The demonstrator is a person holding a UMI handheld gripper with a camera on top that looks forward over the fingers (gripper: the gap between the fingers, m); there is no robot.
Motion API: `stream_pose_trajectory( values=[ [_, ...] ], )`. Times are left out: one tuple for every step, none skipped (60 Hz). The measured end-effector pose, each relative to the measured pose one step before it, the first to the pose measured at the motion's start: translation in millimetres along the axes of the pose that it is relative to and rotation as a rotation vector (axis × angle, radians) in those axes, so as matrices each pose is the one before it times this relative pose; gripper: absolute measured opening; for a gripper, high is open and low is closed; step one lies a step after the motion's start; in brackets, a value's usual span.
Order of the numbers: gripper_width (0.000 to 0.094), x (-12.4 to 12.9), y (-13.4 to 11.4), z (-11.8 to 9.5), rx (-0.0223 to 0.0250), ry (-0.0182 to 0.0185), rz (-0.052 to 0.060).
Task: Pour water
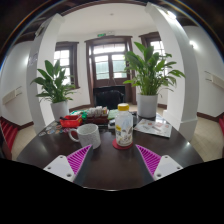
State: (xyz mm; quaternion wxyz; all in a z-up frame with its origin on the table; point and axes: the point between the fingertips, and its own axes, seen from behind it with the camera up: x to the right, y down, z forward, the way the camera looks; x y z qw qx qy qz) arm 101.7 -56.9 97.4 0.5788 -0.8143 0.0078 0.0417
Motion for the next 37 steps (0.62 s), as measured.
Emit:
stream_pose_trajectory(
  values=[
    [0.0857, -2.63, -0.59, -5.25, 0.00352, 0.00233, 0.0001],
    [0.0855, -2.42, -0.3, -5.11, 0.00249, 0.00287, 0.0001],
    [0.0855, -2.27, -0.35, -4.82, 0.00171, 0.00329, -0.0011],
    [0.0854, -2.91, -3.06, -6.16, 0.0007, 0.00284, -0.0018],
    [0.0856, -1.85, -0.92, -4.43, 0.00383, 0.0027, -0.0036],
    [0.0855, -2.29, -1.38, -3.92, 0.00514, 0.00211, -0.0044],
    [0.0855, -2.29, -2.21, -3.72, 0.00568, 0.00079, -0.0045],
    [0.0856, -2.25, -2.69, -3.55, 0.00662, 0.00078, -0.0046],
    [0.0855, -2.06, -3.06, -3.12, 0.00756, 0.00118, -0.0052],
    [0.0858, -1.74, -3.0, -3.45, 0.00724, 0.00125, -0.0056],
    [0.0857, -1.59, -2.92, -3.29, 0.00603, 0.00123, -0.0057],
    [0.0857, -1.1, -4.19, -4.92, 0.00361, -0.00082, -0.004],
    [0.0857, -0.57, -3.34, -3.86, 0.00477, -0.00174, -0.0035],
    [0.0855, -3.21, -2.33, -0.96, 0.00563, -0.00117, -0.002],
    [0.0858, -2.33, -2.29, -1.76, 0.00401, -0.00162, -0.0004],
    [0.0858, -1.97, -2.11, -1.7, 0.00209, -0.00173, -0.0006],
    [0.0858, -1.66, -2.27, -1.74, 0.00194, -0.0027, -0.0014],
    [0.0856, -1.76, -2.5, -1.83, 0.00277, -0.00348, -0.002],
    [0.0856, -1.82, -2.95, -1.76, 0.00352, -0.00346, -0.0013],
    [0.0854, -1.23, -3.0, -1.84, 0.004, -0.00303, 0.0],
    [0.0854, 0.37, -3.31, -2.25, 0.00456, -0.0018, 0.0008],
    [0.0856, -1.27, -3.27, -2.55, 0.00374, 0.00062, -0.0013],
    [0.0855, -0.42, -2.98, -1.7, 0.00304, 0.00111, -0.0025],
    [0.0855, -0.76, -2.46, -1.61, 0.00235, 0.00087, -0.003],
    [0.0854, -0.81, -2.68, -1.83, 0.00226, 0.00032, -0.0027],
    [0.0853, -0.73, -2.73, -1.87, 0.0032, -0.0004, -0.0018],
    [0.0853, -1.19, -2.81, -1.64, 0.00426, -0.00079, 0.0006],
    [0.0855, -1.32, -2.75, -1.72, 0.00537, -0.00127, 0.0017],
    [0.0854, -0.65, -1.63, 0.08, 0.00726, -0.00212, 0.0024],
    [0.0854, -1.4, -2.43, -0.85, 0.00505, -0.00176, 0.0006],
    [0.0854, -2.36, -1.6, -1.09, 0.00367, -0.00236, -0.0006],
    [0.0852, -1.38, -1.6, -0.58, 0.00215, -0.00188, -0.0003],
    [0.0853, -1.15, -1.02, -0.7, 0.00233, -0.0014, -0.0008],
    [0.0856, -0.72, -0.68, -0.42, 0.00223, -0.00024, 0.0],
    [0.0855, -0.53, -0.72, -0.48, 0.00192, 0.0008, 0.0006],
    [0.0855, -0.51, -0.35, -0.59, -0.00002, 0.00119, 0.0005],
    [0.0854, -0.45, -0.15, -0.21, -0.00066, 0.00078, 0.0]
  ],
)
